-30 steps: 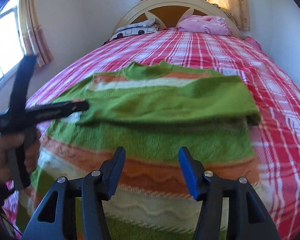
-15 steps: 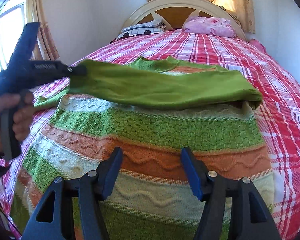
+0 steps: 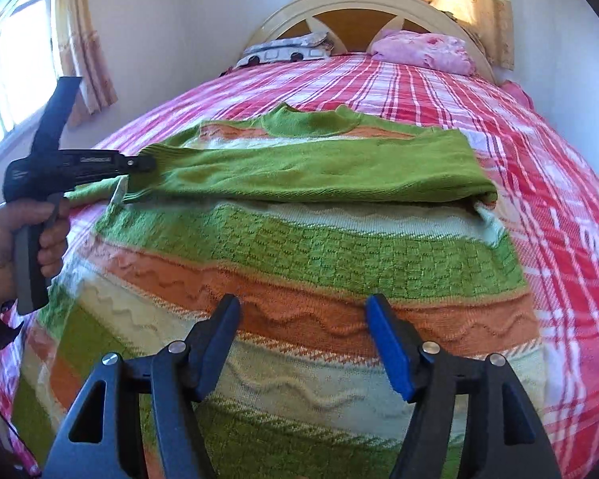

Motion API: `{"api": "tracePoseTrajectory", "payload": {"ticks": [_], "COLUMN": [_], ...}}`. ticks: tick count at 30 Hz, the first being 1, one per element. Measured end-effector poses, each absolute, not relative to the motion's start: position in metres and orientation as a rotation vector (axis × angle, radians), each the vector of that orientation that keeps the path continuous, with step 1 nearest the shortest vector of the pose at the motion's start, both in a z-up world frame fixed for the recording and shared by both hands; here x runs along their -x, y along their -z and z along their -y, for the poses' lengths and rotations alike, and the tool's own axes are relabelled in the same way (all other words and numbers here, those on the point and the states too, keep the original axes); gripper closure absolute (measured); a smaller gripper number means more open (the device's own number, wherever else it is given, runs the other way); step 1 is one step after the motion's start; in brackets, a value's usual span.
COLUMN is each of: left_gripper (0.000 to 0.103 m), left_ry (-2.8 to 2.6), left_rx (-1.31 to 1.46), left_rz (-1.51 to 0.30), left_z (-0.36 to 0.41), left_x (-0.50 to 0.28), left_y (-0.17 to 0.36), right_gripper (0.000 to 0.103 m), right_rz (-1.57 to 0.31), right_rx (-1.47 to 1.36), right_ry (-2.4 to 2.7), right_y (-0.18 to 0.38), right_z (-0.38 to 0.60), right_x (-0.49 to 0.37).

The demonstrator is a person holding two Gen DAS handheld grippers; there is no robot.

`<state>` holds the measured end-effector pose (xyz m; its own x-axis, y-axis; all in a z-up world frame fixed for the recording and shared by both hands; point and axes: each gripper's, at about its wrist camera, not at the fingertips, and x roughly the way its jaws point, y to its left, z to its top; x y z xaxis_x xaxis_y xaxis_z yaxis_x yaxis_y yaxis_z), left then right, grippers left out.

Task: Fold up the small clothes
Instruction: 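Release the sleeve cuff onto the sweater body and withdraw the right gripper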

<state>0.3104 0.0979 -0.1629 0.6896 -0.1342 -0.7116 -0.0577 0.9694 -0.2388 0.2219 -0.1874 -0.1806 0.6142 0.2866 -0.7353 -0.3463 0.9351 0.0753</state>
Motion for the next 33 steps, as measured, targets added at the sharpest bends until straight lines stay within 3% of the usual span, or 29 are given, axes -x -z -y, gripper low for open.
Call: {"api": "tracePoseTrajectory", "payload": {"ticks": [9,13,16,21,26,28,30,33], "left_gripper": [0.087,0.087,0.087,0.086,0.068,0.056,0.038,0.036], "left_ry": [-0.005,-0.015,-0.011,-0.005,-0.028,-0.043,-0.056,-0.064], "left_rx": [0.172,0.157,0.168,0.178,0.154,0.143,0.132,0.116], "left_rz": [-0.804,-0.806,-0.814,-0.796,-0.755,-0.744,-0.733,-0.713], "left_z": [-0.091,-0.09,-0.092,-0.093,-0.093,-0.096,-0.101,-0.11], "left_x": [-0.306,-0.307,-0.308,-0.304,-0.29,-0.284,-0.275,-0.261], "left_y": [0.171,0.173,0.177,0.174,0.164,0.161,0.156,0.151], "right_gripper": [0.036,0.036,0.036,0.036,0.036,0.036,0.035,0.035], "right_rz": [-0.747,-0.803,-0.967,-0.938,-0.854,-0.914,-1.038,-0.974], "right_rx": [-0.005,-0.05,-0.108,-0.047,0.017,0.041,0.081,0.154], "right_ry": [-0.311,-0.242,-0.231,-0.247,-0.285,-0.29,-0.269,-0.221], "right_y": [0.117,0.137,0.176,0.17,0.143,0.157,0.189,0.181], "right_z": [0.229,0.25,0.263,0.251,0.225,0.211,0.2,0.187], "right_x": [-0.297,-0.348,-0.367,-0.343,-0.34,-0.35,-0.358,-0.345]}}
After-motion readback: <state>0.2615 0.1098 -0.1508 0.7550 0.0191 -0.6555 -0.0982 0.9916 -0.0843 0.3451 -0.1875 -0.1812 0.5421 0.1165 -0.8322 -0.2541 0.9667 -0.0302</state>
